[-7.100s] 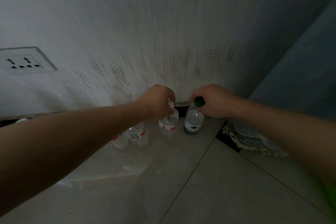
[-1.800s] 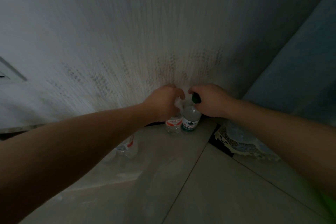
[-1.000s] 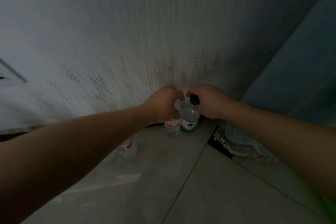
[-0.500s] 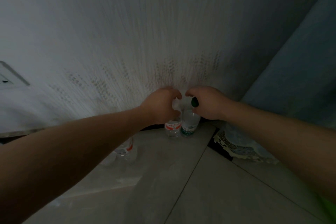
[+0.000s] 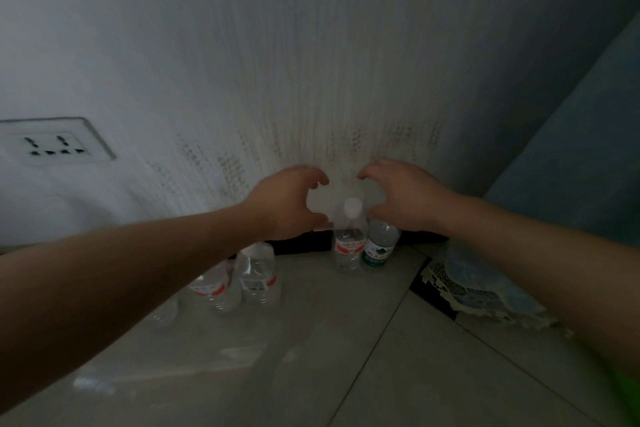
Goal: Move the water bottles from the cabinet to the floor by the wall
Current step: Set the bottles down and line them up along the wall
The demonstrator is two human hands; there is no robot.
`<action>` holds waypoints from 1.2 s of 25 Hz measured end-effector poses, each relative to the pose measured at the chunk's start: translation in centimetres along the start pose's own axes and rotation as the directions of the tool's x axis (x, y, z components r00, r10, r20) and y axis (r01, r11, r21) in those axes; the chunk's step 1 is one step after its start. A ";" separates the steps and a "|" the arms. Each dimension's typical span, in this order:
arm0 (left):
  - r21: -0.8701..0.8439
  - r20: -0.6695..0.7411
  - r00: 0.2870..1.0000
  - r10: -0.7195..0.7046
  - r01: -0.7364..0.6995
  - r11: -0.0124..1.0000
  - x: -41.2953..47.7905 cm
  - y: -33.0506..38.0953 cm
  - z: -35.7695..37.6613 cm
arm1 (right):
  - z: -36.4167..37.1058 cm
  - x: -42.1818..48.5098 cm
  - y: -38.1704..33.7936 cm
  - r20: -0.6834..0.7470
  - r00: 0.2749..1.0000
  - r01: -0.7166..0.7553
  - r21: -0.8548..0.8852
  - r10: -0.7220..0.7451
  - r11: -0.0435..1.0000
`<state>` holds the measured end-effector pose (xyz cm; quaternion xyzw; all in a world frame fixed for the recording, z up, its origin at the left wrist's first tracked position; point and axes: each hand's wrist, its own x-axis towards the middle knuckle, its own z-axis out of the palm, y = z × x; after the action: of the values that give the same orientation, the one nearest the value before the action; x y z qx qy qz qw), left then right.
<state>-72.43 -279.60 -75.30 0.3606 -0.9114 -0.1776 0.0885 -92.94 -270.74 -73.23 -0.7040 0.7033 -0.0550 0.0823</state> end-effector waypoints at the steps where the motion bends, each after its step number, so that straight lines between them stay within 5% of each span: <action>1: 0.009 -0.001 1.000 -0.007 0.007 1.000 -0.6 -0.6 -0.5 | -0.1 0.1 -0.7 0.001 1.000 0.011 0.004 -0.011 1.000; 18: 0.135 0.038 0.980 -0.193 0.186 0.973 -9.1 -9.2 -4.9 | 3.0 3.8 -12.8 0.172 0.950 0.252 0.080 -0.262 0.964; 30: 0.175 0.124 0.960 -0.251 0.228 0.958 -10.7 -11.9 -3.7 | 5.9 5.3 -15.0 0.233 0.910 0.326 0.110 -0.343 0.939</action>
<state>-56.16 -281.31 -76.87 0.4607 -0.8760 -0.1396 -0.0291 -77.07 -275.83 -76.34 -0.8121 0.5539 -0.0037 0.1833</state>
